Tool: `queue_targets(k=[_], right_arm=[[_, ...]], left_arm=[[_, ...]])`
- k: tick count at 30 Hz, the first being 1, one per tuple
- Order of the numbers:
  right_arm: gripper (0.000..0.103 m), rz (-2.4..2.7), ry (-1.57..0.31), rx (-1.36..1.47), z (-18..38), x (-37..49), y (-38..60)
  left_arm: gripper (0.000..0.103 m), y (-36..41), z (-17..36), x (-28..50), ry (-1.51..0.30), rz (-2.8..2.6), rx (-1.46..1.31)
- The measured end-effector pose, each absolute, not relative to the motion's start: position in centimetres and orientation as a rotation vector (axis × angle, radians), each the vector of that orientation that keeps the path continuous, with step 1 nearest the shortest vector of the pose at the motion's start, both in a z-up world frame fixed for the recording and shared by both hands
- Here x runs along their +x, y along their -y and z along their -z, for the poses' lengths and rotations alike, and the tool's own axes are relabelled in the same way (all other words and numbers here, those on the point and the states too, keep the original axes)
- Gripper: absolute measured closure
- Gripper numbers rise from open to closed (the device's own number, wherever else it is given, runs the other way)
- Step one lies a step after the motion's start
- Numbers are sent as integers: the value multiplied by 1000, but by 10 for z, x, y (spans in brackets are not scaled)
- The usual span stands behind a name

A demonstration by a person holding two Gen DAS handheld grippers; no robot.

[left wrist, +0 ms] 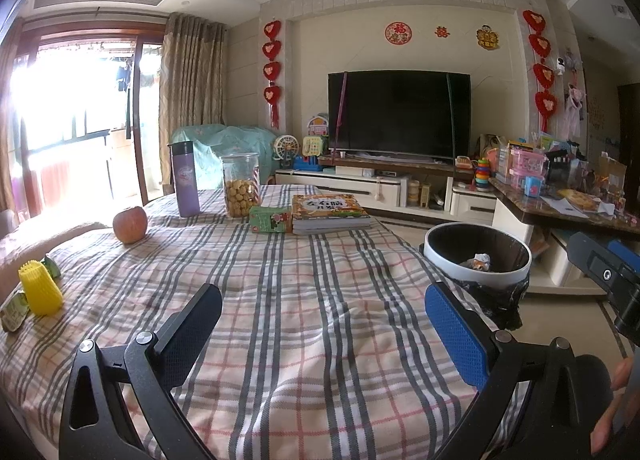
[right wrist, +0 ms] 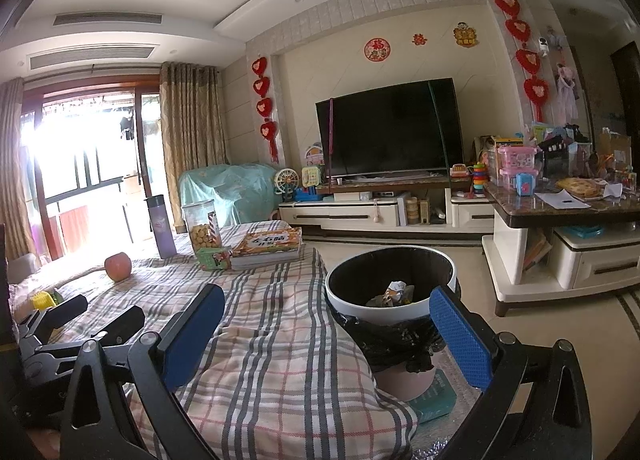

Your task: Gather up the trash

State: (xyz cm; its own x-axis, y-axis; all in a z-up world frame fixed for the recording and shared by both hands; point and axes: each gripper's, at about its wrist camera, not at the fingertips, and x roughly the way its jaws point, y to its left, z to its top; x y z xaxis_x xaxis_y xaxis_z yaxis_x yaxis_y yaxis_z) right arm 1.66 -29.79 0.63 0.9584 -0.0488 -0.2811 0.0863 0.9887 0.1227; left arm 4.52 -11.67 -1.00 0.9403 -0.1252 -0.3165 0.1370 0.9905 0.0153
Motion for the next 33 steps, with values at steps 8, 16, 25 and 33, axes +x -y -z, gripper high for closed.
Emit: queue_targets(k=[8, 16, 25, 33], right_arm=[[0, 56, -282, 139, -4, 19, 289], [0, 51, -289, 141, -5, 22, 291], [0, 50, -292, 143, -5, 23, 290], [0, 51, -292, 143, -5, 23, 291]], left_arm=[[0, 117, 10, 45, -322, 132, 36], [0, 117, 10, 47, -324, 133, 35], [0, 117, 11, 48, -325, 135, 32], [1, 118, 11, 48, -324, 134, 34]])
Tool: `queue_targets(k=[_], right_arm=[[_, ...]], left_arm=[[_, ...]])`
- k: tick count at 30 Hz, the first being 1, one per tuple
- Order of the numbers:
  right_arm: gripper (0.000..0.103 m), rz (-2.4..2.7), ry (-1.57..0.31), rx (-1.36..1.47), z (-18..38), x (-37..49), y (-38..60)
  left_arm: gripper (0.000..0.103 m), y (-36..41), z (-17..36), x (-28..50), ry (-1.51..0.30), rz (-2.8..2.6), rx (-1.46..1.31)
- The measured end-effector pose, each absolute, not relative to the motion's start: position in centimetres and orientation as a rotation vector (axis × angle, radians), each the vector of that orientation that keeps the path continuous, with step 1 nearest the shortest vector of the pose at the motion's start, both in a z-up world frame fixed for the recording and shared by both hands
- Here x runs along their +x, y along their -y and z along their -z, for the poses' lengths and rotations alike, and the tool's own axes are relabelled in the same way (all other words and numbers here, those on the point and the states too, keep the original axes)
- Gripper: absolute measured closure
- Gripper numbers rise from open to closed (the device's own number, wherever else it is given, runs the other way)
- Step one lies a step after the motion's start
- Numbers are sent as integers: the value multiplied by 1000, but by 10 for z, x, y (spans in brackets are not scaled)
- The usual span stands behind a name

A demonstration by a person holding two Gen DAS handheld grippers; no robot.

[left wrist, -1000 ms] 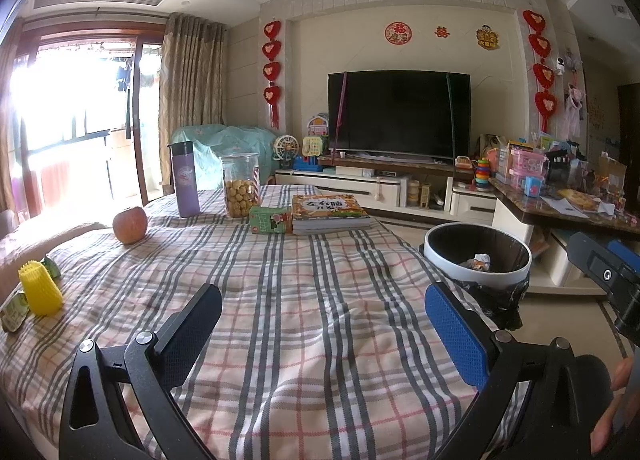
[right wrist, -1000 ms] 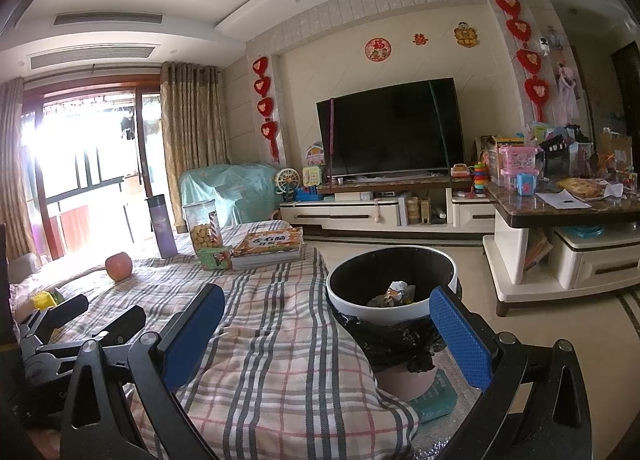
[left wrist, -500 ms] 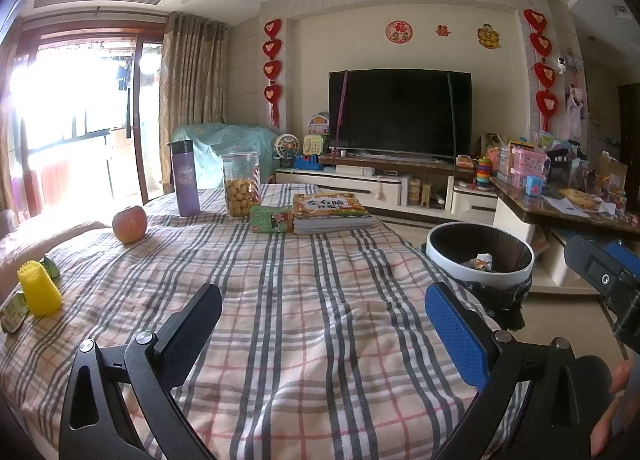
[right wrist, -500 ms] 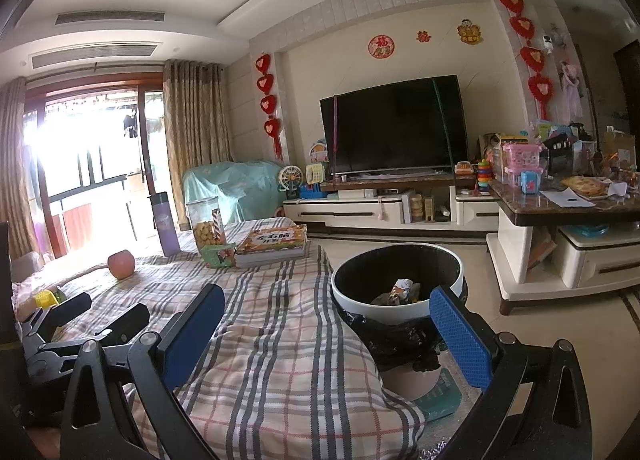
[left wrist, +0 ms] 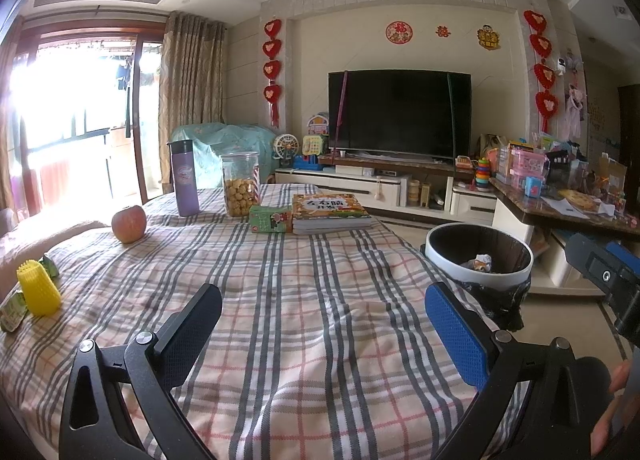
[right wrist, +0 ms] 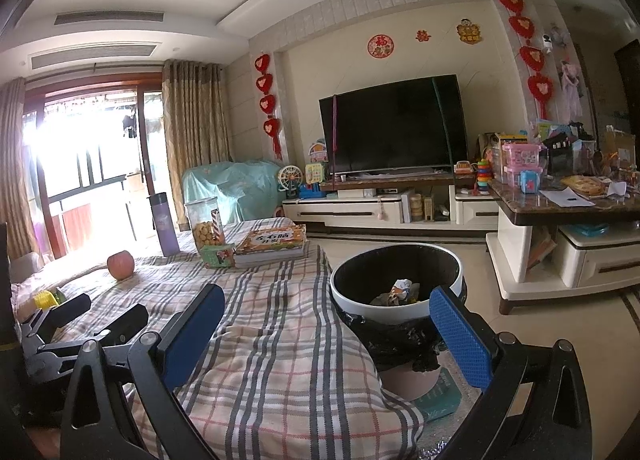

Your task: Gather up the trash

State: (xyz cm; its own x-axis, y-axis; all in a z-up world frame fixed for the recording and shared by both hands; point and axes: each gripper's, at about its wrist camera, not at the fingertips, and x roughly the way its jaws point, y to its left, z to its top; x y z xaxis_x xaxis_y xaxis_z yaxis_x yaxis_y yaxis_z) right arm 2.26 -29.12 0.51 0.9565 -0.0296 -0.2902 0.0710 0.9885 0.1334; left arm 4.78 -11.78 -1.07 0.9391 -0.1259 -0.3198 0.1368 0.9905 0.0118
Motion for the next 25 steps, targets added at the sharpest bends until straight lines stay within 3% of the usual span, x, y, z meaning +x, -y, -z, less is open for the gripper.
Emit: queue_targets(k=[25], right_arm=[[0, 7, -416, 137, -6, 61, 278]], left_arm=[[0, 93, 2, 78, -394, 96, -17]])
